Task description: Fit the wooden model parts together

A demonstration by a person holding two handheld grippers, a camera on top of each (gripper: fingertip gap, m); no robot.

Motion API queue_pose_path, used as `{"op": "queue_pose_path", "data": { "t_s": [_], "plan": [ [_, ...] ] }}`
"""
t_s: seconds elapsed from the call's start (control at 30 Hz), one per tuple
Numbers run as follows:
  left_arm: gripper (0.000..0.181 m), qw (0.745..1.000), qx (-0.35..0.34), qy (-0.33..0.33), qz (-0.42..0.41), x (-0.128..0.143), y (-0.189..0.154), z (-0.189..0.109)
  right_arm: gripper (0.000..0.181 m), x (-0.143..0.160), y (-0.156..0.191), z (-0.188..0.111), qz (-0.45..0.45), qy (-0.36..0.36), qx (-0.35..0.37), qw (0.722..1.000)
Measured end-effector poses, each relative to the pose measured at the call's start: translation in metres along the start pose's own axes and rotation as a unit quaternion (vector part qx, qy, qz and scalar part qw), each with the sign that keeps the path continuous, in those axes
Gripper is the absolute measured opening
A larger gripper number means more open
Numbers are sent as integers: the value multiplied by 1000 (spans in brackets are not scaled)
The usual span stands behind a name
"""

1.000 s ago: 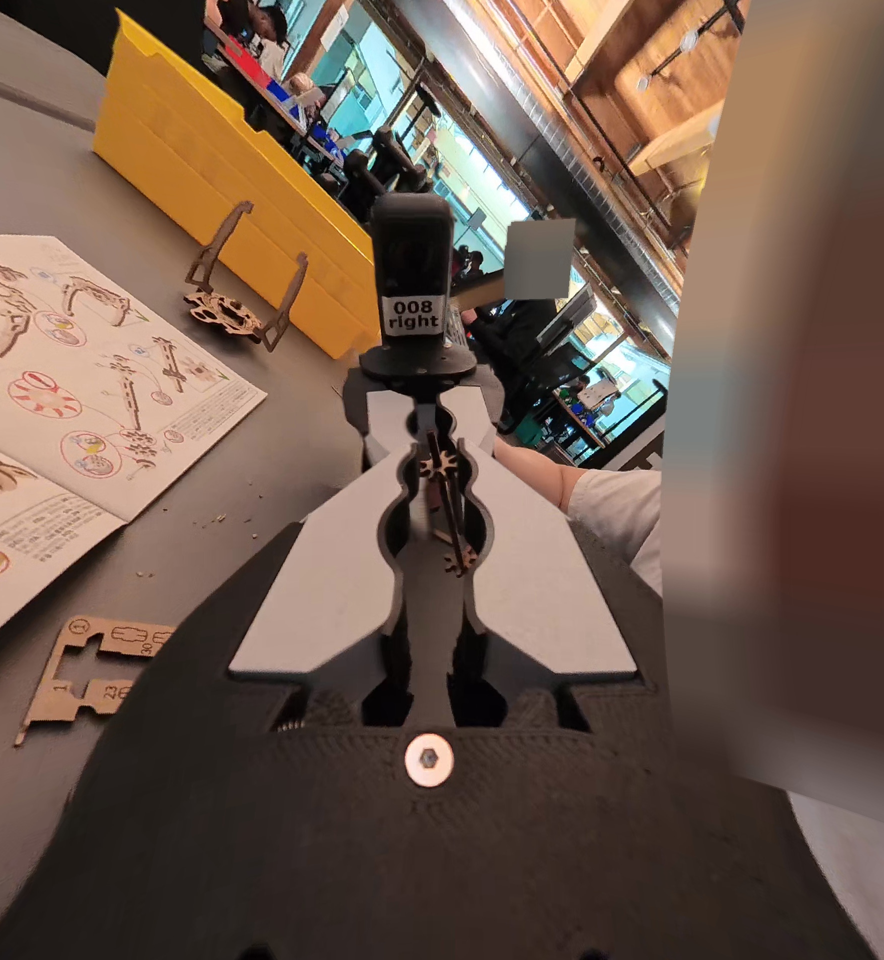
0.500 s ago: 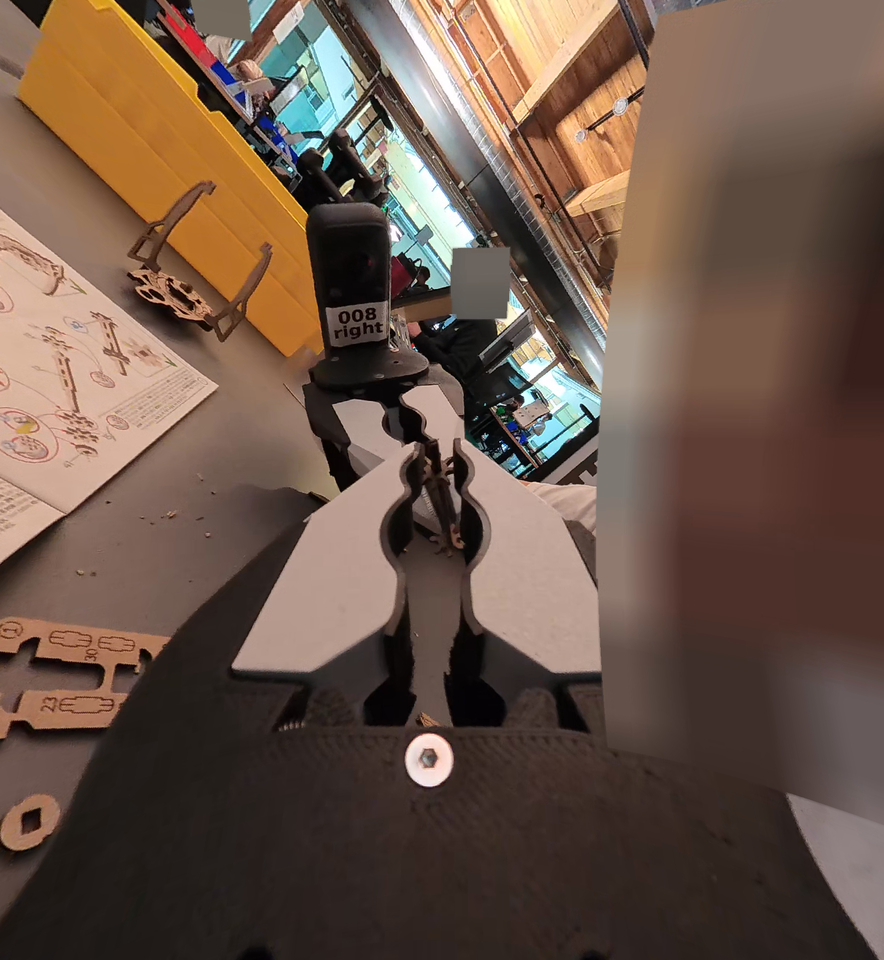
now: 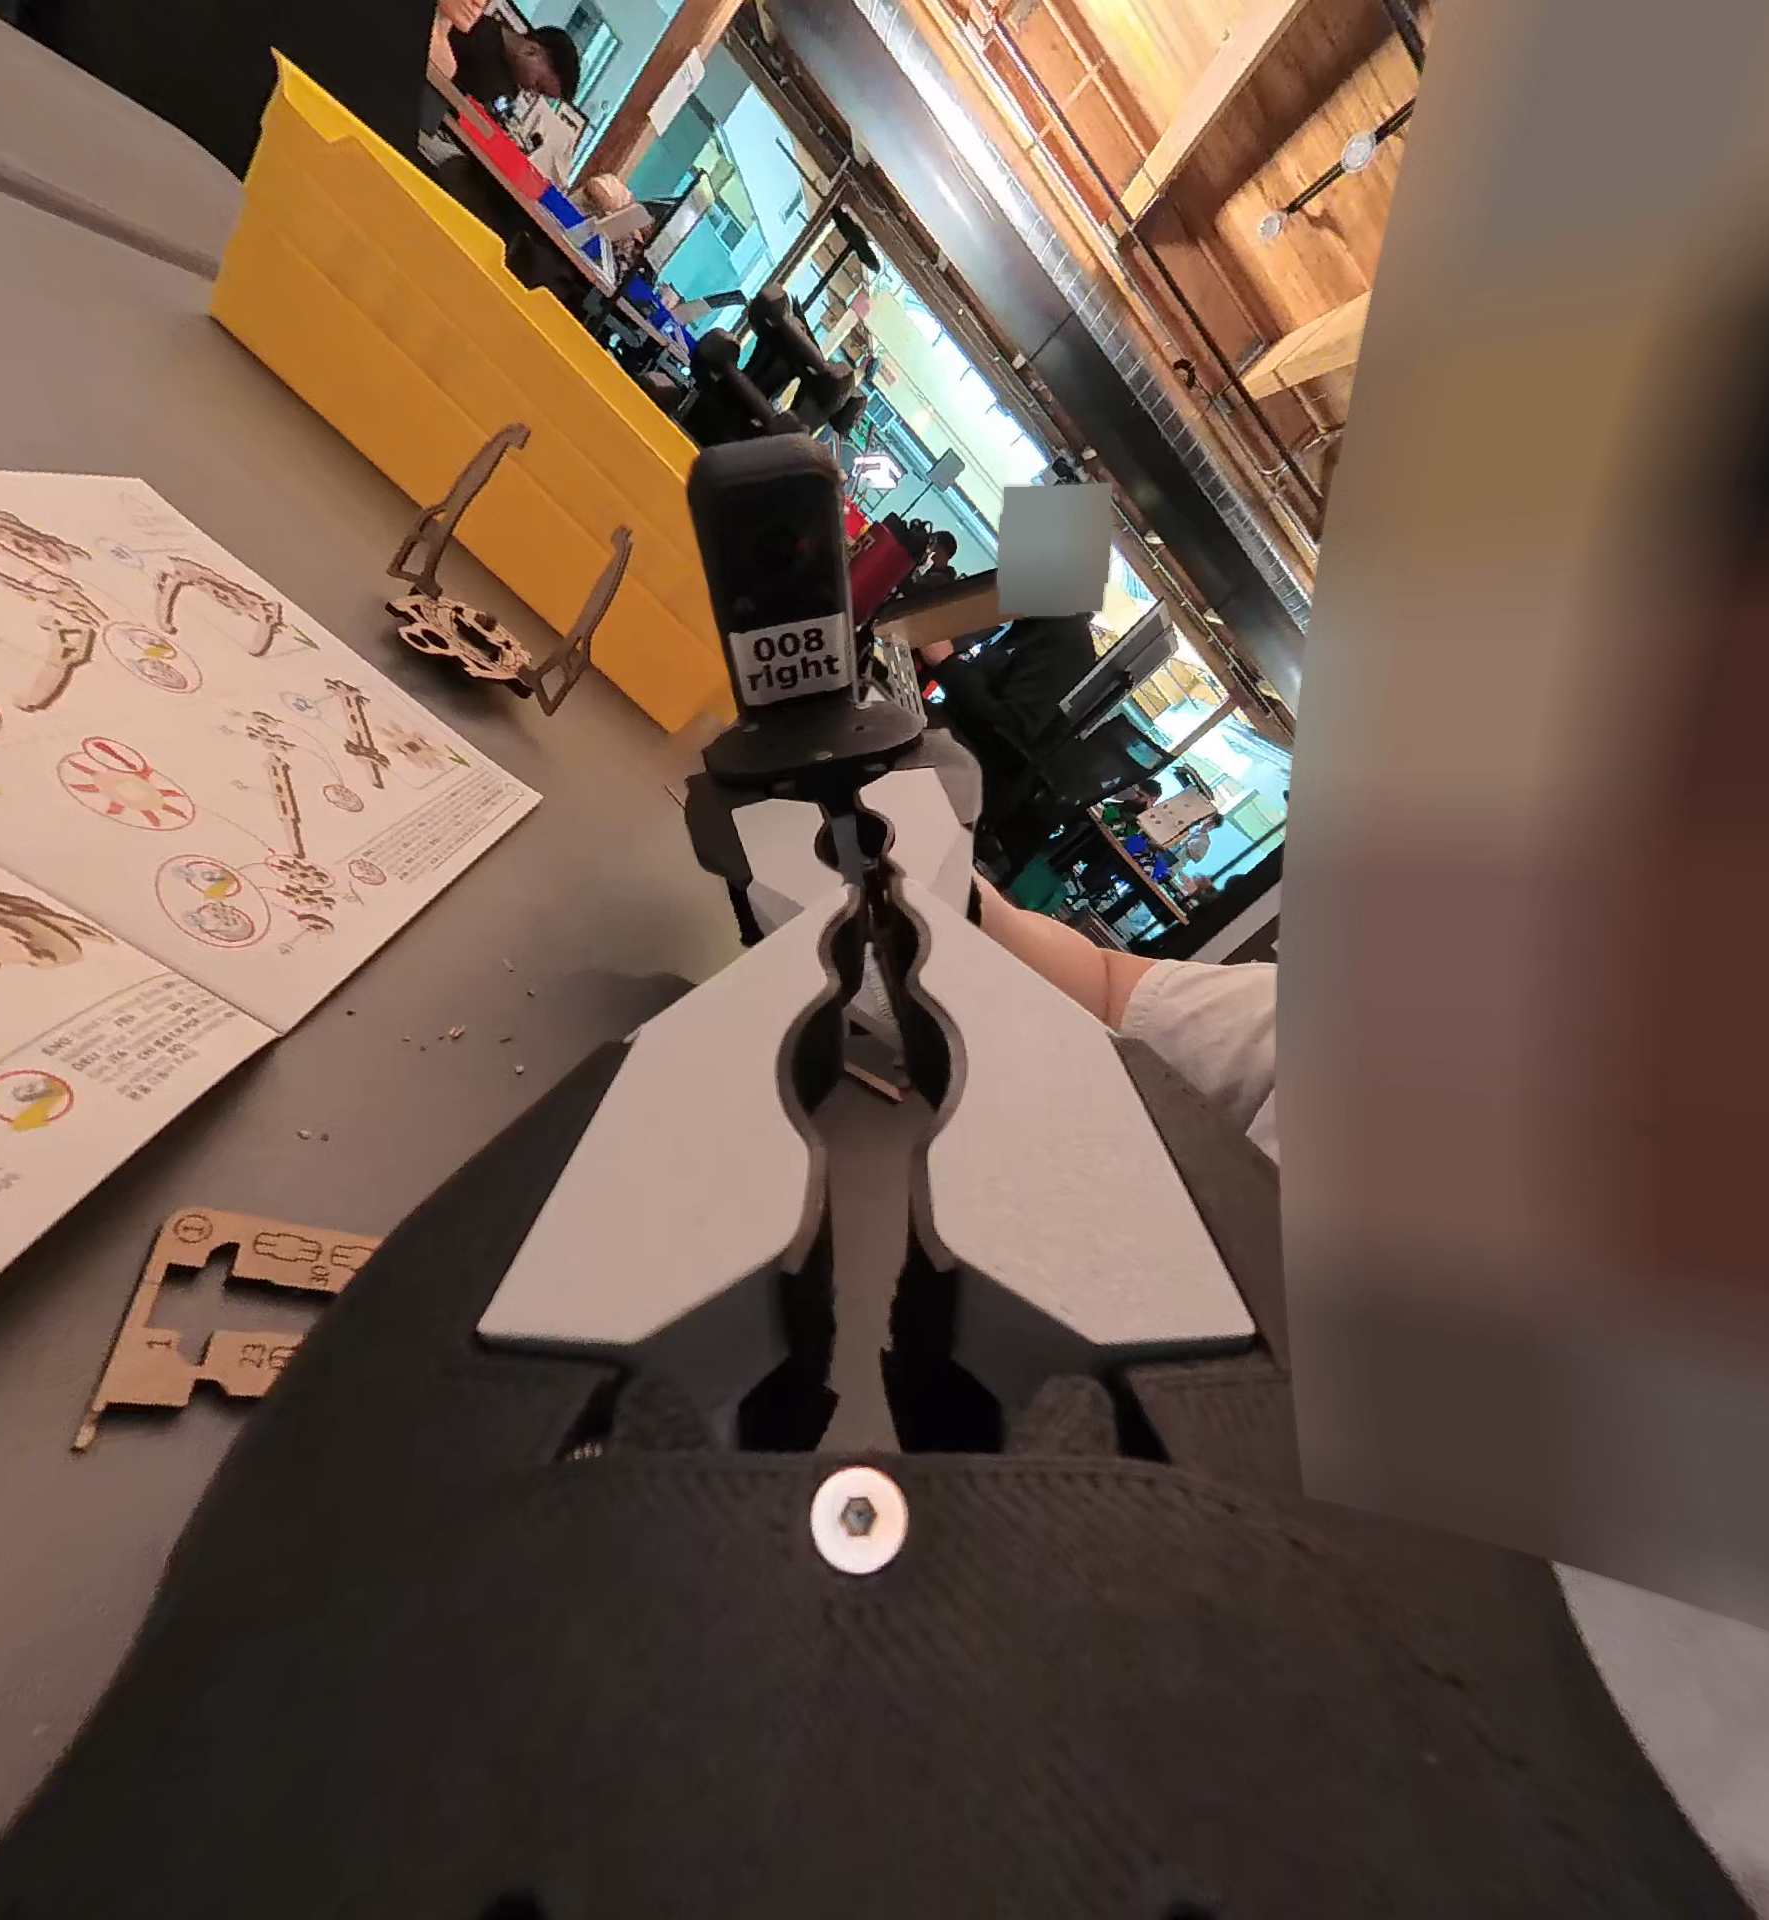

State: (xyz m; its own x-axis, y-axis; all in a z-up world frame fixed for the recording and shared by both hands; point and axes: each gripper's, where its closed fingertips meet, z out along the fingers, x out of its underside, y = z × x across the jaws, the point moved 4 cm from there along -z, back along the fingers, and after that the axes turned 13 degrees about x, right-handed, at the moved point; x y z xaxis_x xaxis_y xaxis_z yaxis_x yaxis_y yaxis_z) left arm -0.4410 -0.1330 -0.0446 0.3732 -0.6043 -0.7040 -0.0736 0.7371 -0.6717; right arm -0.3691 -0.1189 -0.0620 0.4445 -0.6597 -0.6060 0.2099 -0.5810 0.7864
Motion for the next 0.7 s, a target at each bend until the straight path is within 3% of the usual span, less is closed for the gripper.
{"op": "queue_pose_path", "data": {
  "t_s": [0.03, 0.3, 0.47, 0.6, 0.7],
  "plan": [
    [1, 1000, -5, 3, 2, 1, 1, 0, 0, 0, 0, 0, -5, 0, 4, 1000],
    [2, 1000, -24, 17, -1, 6, 5, -2, 0, 1, -1, -2, -56, 0, 43, 997],
    [0, 997, -33, 69, -31, 24, 13, 3, 0, -8, 9, -8, -55, -35, 14, 998],
    [1, 998, -40, 23, -35, 10, 16, 0, 0, 21, -2, 0, -37, 100, 10, 994],
    [10, 998, -51, -30, -26, -6, 17, -16, 0, 25, -5, 4, -21, 107, 8, 994]
  ]
}}
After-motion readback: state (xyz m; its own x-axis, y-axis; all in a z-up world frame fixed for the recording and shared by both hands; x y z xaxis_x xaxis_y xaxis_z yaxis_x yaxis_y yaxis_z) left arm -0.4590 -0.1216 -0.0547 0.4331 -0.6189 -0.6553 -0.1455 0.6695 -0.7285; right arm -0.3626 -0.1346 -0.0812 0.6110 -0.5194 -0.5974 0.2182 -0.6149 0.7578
